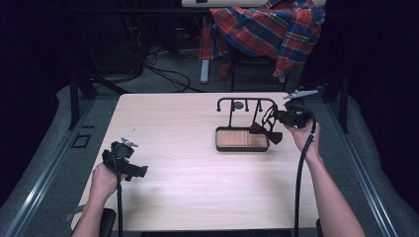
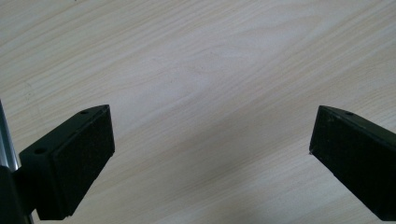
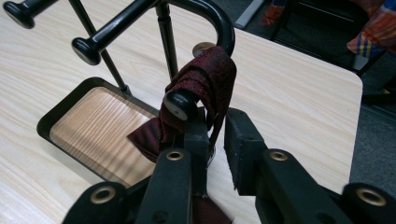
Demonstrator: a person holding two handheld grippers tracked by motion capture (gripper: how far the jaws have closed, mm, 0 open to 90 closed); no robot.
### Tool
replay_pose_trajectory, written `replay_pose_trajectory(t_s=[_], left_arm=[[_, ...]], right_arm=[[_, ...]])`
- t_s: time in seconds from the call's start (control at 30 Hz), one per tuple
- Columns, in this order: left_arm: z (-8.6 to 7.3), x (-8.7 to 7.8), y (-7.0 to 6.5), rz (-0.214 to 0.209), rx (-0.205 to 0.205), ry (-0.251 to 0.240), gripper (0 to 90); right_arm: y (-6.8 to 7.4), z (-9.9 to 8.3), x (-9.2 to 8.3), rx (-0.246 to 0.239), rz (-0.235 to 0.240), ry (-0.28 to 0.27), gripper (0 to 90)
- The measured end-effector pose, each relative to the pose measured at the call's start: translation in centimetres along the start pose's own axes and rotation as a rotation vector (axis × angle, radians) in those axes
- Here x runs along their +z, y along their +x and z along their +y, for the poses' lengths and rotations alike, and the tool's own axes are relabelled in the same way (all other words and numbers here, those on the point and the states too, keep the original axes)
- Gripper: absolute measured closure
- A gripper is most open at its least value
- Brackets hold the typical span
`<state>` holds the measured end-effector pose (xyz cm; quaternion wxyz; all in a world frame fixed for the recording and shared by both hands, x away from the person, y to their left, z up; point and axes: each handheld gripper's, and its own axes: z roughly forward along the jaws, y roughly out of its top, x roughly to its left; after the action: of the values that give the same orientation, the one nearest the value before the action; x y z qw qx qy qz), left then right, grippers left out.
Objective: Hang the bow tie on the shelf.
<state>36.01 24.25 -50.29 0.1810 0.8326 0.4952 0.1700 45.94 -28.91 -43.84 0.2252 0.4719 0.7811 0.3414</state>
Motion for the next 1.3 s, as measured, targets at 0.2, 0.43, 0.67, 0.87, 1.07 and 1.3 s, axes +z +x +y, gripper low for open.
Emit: replay_pose_trajectory(t_s=[0.2, 0.43, 0.67, 0.87, 1.07, 1.3], left_arm=[[0.0, 0.1, 0.0, -0.005, 0.002, -0.001, 0.1], [0.0, 0.1, 0.0, 0.004, -0.006, -0.006, 0.0], [0.0, 0.0, 0.1, 0.002, -0.003, -0.006, 0.0], [0.0, -0.1, 0.0, 0.002, -0.005, -0.008, 0.0], [0.0, 0.0, 0.0, 0.001, -0.005, -0.008, 0.0], [0.0, -0.1, 0.0, 0.0, -0.005, -0.009, 0.0]], right_arm=[[-0.3, -0.1, -0.4, 0.007, 0.005, 0.016, 70.9], [-0.5, -0.3, -1.3, 0.016, 0.005, 0.032, 58.8], [-0.5, -0.4, -2.6, 0.026, 0.009, 0.044, 48.3], [0.0, -0.6, -3.9, 0.013, 0.014, 0.063, 40.2], [0.6, -1.0, -5.1, -0.011, 0.028, 0.081, 32.5], [1.8, -1.6, -6.4, -0.036, 0.061, 0.105, 24.0]])
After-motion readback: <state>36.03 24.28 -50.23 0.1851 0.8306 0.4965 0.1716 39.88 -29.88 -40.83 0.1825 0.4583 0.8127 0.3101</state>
